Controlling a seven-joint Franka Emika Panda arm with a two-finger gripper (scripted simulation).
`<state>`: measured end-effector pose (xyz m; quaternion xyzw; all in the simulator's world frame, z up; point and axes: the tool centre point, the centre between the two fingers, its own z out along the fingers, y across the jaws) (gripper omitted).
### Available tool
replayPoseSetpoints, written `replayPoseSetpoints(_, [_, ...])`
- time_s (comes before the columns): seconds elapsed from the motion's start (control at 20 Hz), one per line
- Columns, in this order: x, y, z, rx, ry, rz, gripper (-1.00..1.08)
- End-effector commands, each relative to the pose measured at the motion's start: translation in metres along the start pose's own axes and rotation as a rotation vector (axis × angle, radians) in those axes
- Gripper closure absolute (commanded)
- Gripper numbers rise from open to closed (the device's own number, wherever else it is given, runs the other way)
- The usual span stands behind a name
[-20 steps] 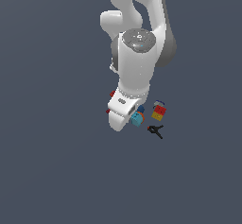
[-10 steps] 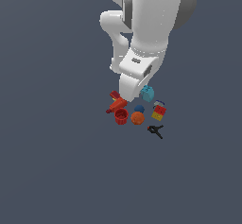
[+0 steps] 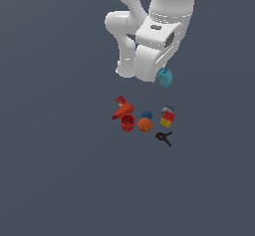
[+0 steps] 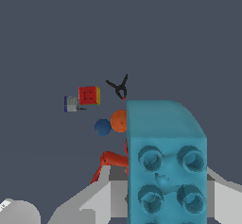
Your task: Pick up a designated object from a clutter of objects.
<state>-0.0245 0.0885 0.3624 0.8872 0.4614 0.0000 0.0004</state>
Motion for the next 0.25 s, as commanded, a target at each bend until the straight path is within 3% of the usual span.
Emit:
replayPoseSetpoints(0.0, [0.0002, -0.0043, -0.0083, 0.0, 0.0, 0.001, 1.08])
replayPoseSetpoints(0.2, [0.0005, -0.0066, -0.0127, 0.0, 0.0, 0.001, 1.08])
